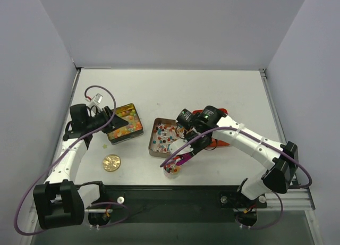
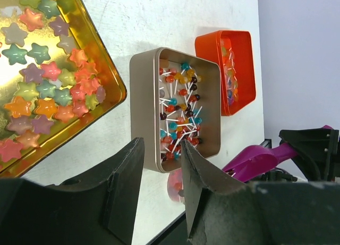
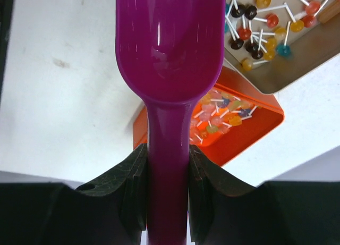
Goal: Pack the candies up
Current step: Place the fake candies in the packing bottle, then scoop the fake candies from the storage box.
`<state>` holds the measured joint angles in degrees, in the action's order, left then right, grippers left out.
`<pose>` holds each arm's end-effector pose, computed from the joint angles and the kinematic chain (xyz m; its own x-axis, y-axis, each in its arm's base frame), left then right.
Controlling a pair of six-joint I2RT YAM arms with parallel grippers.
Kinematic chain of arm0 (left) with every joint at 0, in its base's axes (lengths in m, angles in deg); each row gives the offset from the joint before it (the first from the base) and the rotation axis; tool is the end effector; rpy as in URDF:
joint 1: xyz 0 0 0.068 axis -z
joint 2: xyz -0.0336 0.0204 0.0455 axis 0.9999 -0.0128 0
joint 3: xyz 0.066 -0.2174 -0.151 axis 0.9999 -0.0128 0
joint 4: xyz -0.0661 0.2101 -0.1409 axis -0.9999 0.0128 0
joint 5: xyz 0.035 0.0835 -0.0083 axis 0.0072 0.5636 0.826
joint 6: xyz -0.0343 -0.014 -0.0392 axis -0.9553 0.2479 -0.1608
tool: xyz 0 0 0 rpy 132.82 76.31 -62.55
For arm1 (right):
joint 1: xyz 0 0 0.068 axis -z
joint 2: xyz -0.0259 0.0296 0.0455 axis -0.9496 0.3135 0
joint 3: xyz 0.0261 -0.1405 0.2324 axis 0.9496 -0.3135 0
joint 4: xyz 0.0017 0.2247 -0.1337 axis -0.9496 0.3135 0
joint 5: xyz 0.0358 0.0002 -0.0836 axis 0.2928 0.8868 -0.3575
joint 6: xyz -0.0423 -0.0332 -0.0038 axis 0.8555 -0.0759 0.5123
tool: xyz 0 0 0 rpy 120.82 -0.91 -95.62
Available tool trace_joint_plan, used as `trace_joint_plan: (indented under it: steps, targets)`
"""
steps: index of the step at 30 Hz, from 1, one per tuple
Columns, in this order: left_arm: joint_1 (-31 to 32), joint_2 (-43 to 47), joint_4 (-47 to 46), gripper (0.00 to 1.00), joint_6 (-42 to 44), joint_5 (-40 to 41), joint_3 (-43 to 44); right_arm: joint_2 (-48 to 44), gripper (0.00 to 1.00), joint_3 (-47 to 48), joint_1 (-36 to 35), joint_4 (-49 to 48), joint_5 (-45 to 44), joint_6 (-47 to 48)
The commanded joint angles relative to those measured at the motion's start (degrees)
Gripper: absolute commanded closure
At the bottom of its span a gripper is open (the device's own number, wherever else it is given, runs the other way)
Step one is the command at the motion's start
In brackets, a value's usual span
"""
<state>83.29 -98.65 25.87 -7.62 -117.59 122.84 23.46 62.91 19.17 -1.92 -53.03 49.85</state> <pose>0.2337 -0.0005 0.2490 -0.7506 -0.4465 -0.4870 0.1199 0.6328 -0.7650 0.1721 0.2285 0.3066 0.6095 -0.7769 -0.1579 -0.7764 -0.5447 -0.3170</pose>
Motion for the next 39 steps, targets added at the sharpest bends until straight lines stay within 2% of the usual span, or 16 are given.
trace_joint_plan:
  steps: [1, 5, 10, 14, 15, 17, 18, 21, 26, 32, 39]
  targets:
    - [0.18, 2.86, -2.69, 0.55, -0.96, 1.80, -1.38, 1.95, 1.00, 2.82, -2.46, 4.58, -9.59, -1.14]
    - [0.26, 4.44, -2.52, 0.54, -1.84, 2.41, -2.87, 2.57, 1.00, 4.22, -3.34, 6.08, -12.14, 0.88]
    - [2.01, 5.32, -1.20, 0.54, -3.77, 3.82, -4.89, 2.66, 1.00, 11.78, -1.50, 9.06, -13.54, 6.23]
    - [5.27, 6.46, -1.64, 0.67, -7.19, 5.13, -8.31, 7.21, 1.00, 17.66, 3.50, 9.42, -17.15, 13.53]
    - [5.45, 6.64, -1.38, 0.77, -7.90, 5.49, -9.80, 8.36, 1.00, 18.46, 4.30, 9.33, -19.41, 15.02]
    - [7.54, 7.34, -0.15, 0.90, -9.74, 6.97, -11.48, 12.04, 1.00, 20.83, 6.06, 9.25, -21.01, 18.10]
    - [7.82, 7.60, 1.34, 1.00, -9.93, 7.42, -12.71, 13.28, 1.00, 21.54, 6.32, 9.24, -21.98, 18.72]
    - [8.52, 7.78, 3.19, 1.00, -9.66, 9.09, -13.68, 17.85, 1.00, 23.30, 6.76, 8.63, -26.55, 20.65]
    - [9.93, 7.34, 0.56, 1.00, -10.10, 9.62, -15.00, 23.56, 1.00, 24.80, 6.06, 7.31, -32.60, 24.25]
    - [9.93, 8.13, -1.46, 1.00, -10.81, 10.32, -15.53, 26.30, 1.00, 24.36, 4.31, 6.00, -36.83, 28.12]
    - [9.76, 9.98, -0.85, 1.00, -11.16, 10.76, -16.32, 26.92, 1.00, 18.38, 1.14, 3.09, -43.07, 32.00]
